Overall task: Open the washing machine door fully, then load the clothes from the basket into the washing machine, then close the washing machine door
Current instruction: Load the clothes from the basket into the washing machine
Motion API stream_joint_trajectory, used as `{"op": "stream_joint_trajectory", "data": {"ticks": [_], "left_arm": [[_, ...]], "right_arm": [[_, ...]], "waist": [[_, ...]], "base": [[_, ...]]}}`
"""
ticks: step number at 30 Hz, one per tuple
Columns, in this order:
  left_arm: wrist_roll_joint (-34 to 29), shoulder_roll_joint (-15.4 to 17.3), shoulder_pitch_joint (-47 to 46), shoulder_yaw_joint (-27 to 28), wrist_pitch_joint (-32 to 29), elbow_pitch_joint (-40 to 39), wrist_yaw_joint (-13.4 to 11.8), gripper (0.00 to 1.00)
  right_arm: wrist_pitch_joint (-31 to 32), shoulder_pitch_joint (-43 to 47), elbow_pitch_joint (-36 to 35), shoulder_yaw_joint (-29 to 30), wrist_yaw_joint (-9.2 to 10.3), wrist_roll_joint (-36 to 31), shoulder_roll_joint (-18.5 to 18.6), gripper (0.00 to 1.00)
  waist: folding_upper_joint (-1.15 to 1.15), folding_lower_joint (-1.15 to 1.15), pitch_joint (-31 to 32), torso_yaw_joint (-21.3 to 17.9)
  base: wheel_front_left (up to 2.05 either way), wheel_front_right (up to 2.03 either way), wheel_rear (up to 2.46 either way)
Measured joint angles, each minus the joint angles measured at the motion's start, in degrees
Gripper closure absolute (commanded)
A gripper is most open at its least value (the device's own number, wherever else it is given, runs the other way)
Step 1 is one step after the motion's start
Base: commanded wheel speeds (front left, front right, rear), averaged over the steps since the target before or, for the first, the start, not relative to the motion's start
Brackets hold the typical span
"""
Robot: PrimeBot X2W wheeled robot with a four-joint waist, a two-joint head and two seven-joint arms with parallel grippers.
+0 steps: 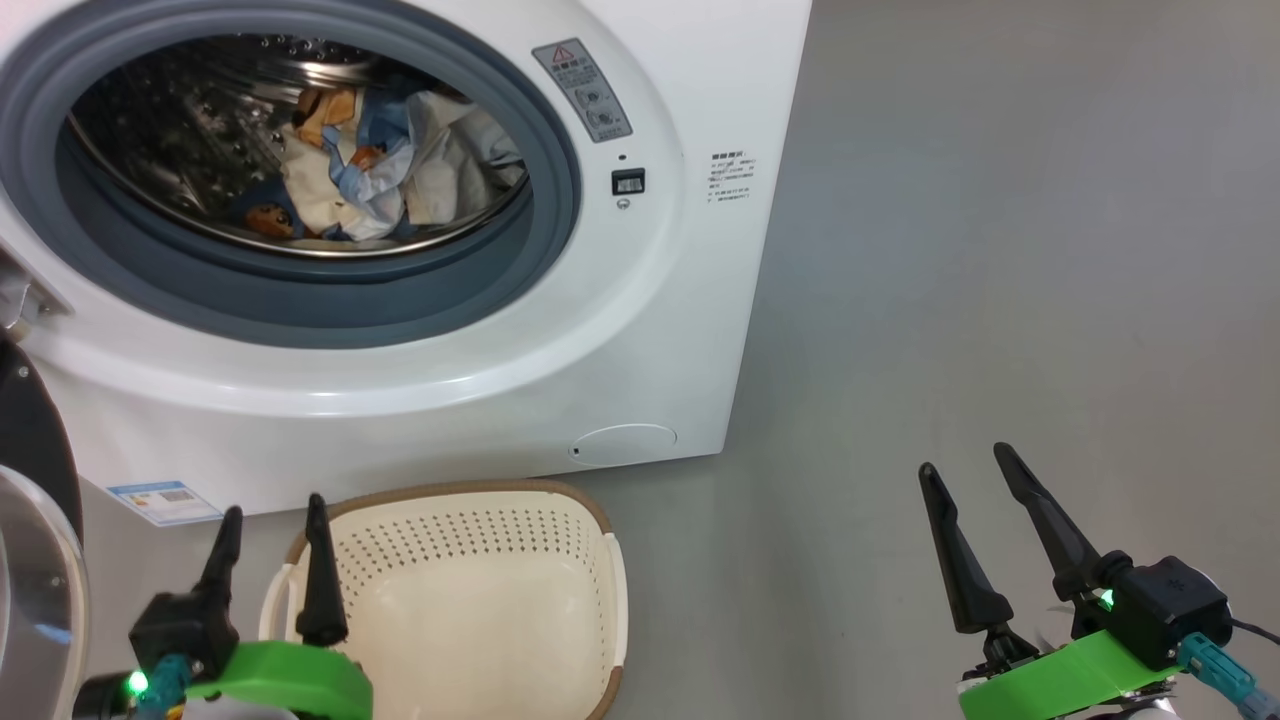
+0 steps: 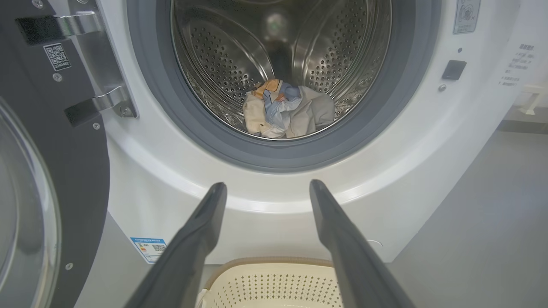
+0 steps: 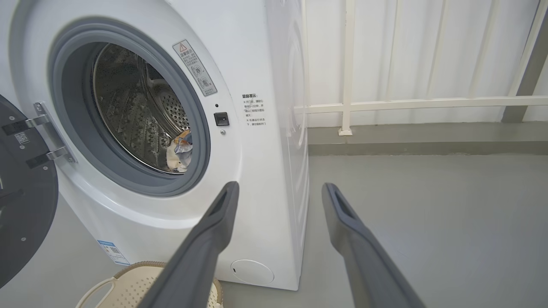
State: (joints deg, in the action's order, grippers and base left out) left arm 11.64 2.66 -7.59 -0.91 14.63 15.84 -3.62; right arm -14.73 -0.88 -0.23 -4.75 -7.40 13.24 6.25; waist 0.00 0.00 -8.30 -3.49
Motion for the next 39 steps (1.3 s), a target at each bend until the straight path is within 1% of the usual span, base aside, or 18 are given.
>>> {"op": "stream_joint_trajectory", "data": {"ticks": [7, 14, 22, 28, 34, 39], "left_arm": [[-2.94, -0.13, 3.9, 0.67, 0.0, -3.63, -0.25, 0.0], [-2.92, -0.15, 7.72, 1.34, 0.0, -6.13, -0.44, 0.0], [-1.61, -0.14, 10.71, -0.16, 0.0, -8.06, -1.77, 0.0], [-0.87, -0.14, 13.04, -0.51, 0.0, -9.7, -3.22, 0.0], [-0.8, -0.12, 15.85, -0.62, 0.0, -11.61, -3.54, 0.0], [-0.8, -0.12, 16.35, -0.71, 0.0, -12.5, -3.99, 0.0]], "right_arm": [[0.0, 0.48, -0.09, 0.07, 0.0, 0.0, 0.46, 0.0], [0.0, 1.02, -0.09, 0.11, 0.0, 0.0, 0.52, 0.0], [0.0, 1.16, 0.23, -0.26, 0.0, 0.0, 0.89, 0.0], [0.0, 1.21, 0.6, -0.87, 0.0, 0.0, 1.47, 0.0], [0.0, 3.49, 0.75, -0.69, 0.0, 0.01, 1.93, 0.0], [0.0, 3.81, 0.77, -0.65, 0.0, 0.01, 1.97, 0.0]], "waist": [[0.0, 0.0, 0.72, -0.07], [0.0, 0.0, 1.5, -0.1], [0.0, 0.0, 2.71, 0.14], [0.0, 0.0, 3.69, 0.06], [0.0, 0.0, 5.13, -0.32], [0.0, 0.0, 5.94, -0.52]], "base": [[0.0, 0.0, 0.0], [0.0, 0.0, 0.0], [0.0, 0.0, 0.0], [0.0, 0.0, 0.0], [0.0, 0.0, 0.0], [0.0, 0.0, 0.0]]}}
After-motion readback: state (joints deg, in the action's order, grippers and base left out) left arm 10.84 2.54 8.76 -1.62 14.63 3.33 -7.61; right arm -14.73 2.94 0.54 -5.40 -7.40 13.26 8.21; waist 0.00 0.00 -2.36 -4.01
